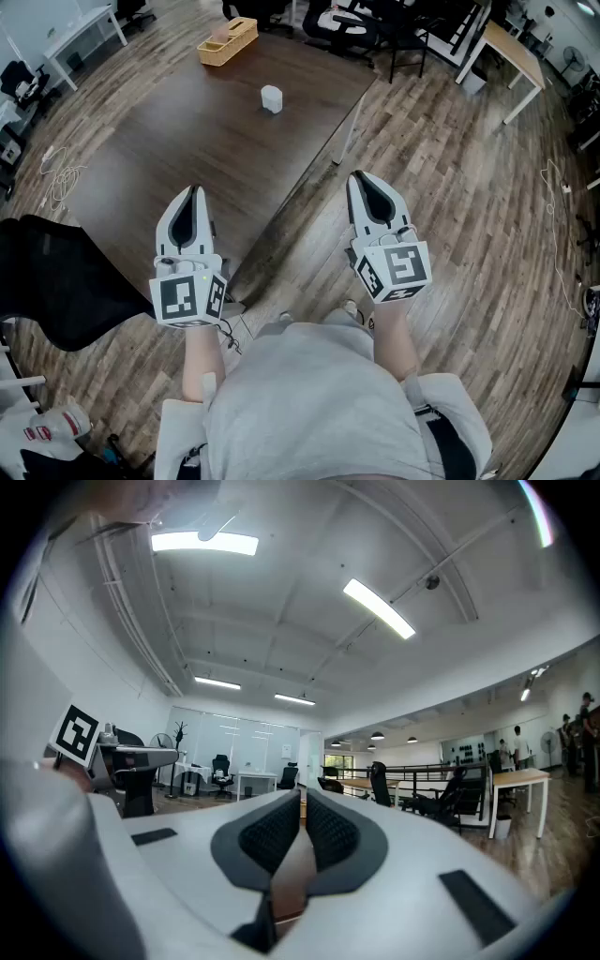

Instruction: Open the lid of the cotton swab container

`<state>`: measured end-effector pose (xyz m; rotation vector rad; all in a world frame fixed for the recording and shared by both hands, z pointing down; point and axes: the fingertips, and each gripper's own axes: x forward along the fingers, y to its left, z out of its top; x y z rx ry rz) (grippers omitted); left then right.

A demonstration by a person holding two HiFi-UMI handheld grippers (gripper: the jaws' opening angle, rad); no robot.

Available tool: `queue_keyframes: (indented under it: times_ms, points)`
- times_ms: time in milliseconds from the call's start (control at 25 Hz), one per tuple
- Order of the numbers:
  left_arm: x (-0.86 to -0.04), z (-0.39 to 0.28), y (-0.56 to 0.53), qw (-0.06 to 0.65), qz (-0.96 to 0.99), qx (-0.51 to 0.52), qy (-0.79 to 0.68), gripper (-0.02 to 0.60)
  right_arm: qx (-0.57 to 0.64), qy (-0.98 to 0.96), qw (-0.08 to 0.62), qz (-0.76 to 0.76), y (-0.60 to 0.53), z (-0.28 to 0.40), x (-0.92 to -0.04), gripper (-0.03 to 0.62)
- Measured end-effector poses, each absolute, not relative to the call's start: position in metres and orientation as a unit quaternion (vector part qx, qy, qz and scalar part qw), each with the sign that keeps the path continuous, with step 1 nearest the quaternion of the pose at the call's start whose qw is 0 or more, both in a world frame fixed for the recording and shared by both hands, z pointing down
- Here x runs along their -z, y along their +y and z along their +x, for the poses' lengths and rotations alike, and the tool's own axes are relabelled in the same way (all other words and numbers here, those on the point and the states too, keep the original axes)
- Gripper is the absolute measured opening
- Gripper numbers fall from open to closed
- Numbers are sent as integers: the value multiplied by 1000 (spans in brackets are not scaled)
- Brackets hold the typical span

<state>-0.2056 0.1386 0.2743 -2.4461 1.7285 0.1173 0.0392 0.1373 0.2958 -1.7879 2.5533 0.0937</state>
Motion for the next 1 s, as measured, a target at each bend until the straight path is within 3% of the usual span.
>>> queue_keyframes:
  times_ms: [1000]
  points:
    - [-295,-210,116,58,-831,-27,553,11,-14,817,9,-577,123,21,-309,25]
